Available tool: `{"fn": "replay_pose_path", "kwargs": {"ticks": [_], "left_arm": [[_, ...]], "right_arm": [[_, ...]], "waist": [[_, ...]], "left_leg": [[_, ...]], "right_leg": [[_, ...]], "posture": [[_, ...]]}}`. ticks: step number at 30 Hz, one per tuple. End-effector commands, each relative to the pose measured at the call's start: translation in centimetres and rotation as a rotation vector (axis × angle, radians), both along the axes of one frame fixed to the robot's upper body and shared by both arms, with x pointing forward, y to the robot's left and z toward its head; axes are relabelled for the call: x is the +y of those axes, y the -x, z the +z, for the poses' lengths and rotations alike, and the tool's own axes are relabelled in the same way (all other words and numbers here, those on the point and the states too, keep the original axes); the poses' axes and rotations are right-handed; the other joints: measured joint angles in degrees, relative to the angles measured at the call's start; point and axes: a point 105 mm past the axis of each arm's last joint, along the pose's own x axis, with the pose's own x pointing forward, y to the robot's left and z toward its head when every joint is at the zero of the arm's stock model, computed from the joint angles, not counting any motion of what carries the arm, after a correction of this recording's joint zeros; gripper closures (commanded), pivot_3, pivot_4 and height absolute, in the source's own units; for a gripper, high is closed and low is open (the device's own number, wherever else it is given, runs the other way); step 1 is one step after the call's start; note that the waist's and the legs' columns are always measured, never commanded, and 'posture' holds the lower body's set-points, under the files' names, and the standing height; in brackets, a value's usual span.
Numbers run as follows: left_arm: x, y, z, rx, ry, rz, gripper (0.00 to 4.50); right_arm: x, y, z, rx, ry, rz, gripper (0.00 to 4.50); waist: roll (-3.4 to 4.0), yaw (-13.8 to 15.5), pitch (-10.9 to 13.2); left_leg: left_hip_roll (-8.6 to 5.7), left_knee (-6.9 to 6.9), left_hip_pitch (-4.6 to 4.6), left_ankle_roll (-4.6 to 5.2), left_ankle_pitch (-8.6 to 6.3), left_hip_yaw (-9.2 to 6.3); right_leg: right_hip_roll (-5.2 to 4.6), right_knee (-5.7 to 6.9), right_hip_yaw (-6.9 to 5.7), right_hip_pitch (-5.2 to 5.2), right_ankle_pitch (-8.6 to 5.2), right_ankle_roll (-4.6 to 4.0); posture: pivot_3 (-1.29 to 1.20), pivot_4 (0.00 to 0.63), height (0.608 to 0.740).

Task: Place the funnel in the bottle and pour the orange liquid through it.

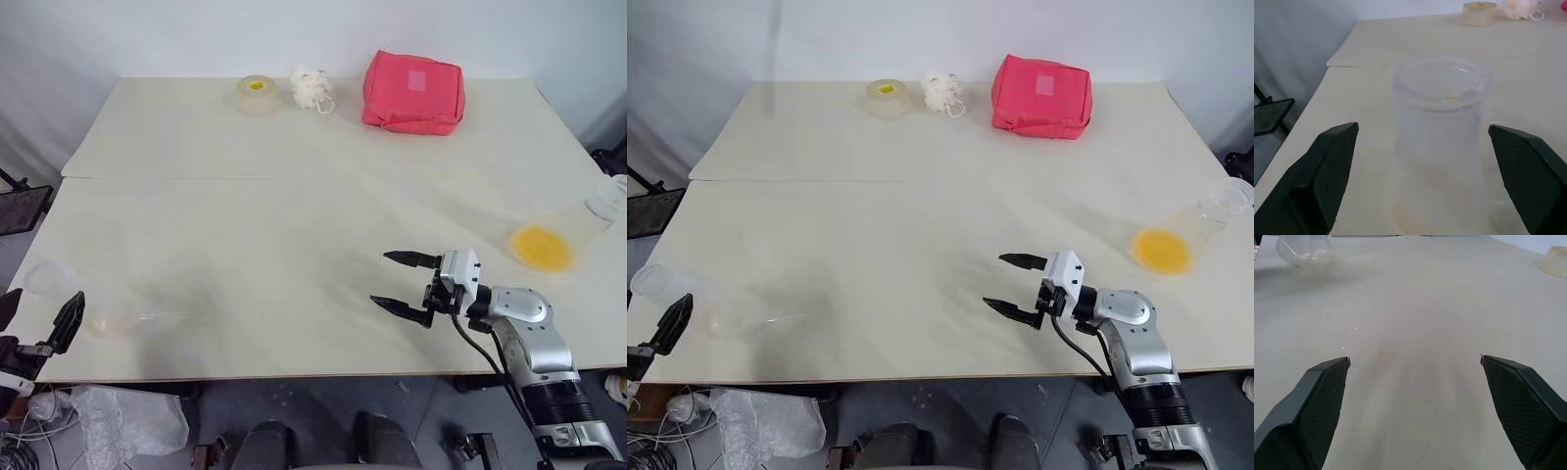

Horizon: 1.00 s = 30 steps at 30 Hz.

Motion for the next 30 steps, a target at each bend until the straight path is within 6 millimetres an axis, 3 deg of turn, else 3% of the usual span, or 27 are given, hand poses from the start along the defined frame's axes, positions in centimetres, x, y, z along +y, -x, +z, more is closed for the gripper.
{"fn": "replay_pose_path", "kwargs": {"ticks": [1, 3, 10, 16, 24, 26, 28, 30], "left_arm": [[0.2, -1.1, 0.8, -0.008, -0.043, -0.031, 0.00], [0.2, -1.6, 1.0, -0.012, -0.053, -0.053, 0.00], [0.9, -2.1, 1.4, -0.011, -0.049, -0.068, 2.10], [1.8, -2.9, 2.9, -0.029, -0.093, -0.079, 2.11], [0.0, -6.7, 7.0, -0.116, -0.169, -0.243, 2.11], [-1.9, -8.6, 8.2, -0.138, -0.193, -0.340, 2.11], [-5.8, -11.4, 9.7, -0.179, -0.200, -0.502, 2.11], [-8.4, -13.0, 10.3, -0.197, -0.213, -0.607, 2.11]], "right_arm": [[-0.3, 0.3, 1.0, -0.043, -0.016, -0.017, 0.01], [-0.4, 0.3, 0.9, -0.047, -0.018, -0.027, 0.01], [-0.8, 0.6, 0.6, -0.052, -0.017, -0.047, 0.00], [-1.0, 0.8, 0.4, -0.057, -0.017, -0.059, 0.00], [-1.2, 0.7, 0.7, -0.073, -0.024, -0.073, 0.00], [-1.2, 0.9, 0.8, -0.066, -0.023, -0.064, 0.00], [-1.5, 1.2, 1.2, -0.060, -0.025, -0.054, 0.00], [-1.7, 1.4, 1.6, -0.061, -0.031, -0.053, 0.00]], "waist": [[0.00, 0.2, 0.0], [-0.01, 0.2, 0.0], [-0.02, -0.8, 0.0], [-0.03, -0.8, 0.0], [-0.02, -0.7, 0.0], [0.00, -0.7, 0.0], [-0.01, -0.2, 0.0], [-0.07, 0.2, 0.0]], "left_leg": [[0.00, 0.01, 0.00, 0.00, 0.00, -0.01], [0.01, 0.03, 0.00, -0.01, 0.01, -0.01], [0.00, 0.00, 0.03, -0.03, -0.01, -0.01], [0.03, 0.02, 0.04, -0.03, 0.00, 0.02], [-0.03, 0.02, 0.04, -0.03, 0.00, -0.06], [-0.03, -0.01, 0.07, -0.04, 0.00, -0.04], [-0.04, 0.00, 0.02, -0.04, 0.00, -0.07], [-0.11, 0.18, -0.16, -0.02, 0.03, -0.23]], "right_leg": [[0.00, 0.03, -0.01, 0.00, 0.00, 0.00], [0.02, 0.07, -0.01, 0.00, 0.00, 0.00], [0.01, 0.10, -0.02, -0.02, 0.00, 0.01], [0.04, 0.11, -0.02, -0.01, 0.00, 0.01], [0.02, 0.16, -0.01, -0.01, 0.01, 0.02], [0.02, 0.18, -0.02, -0.02, 0.01, 0.02], [0.05, 0.19, -0.09, -0.04, 0.01, 0.02], [0.05, 0.19, -0.12, -0.06, 0.03, 0.06]], "posture": [[0.00, 0.150, 0.740], [0.00, 0.150, 0.740], [0.00, 0.150, 0.740], [0.00, 0.150, 0.740], [0.00, 0.150, 0.740], [0.00, 0.150, 0.740], [0.00, 0.150, 0.740], [0.00, 0.150, 0.740]]}}
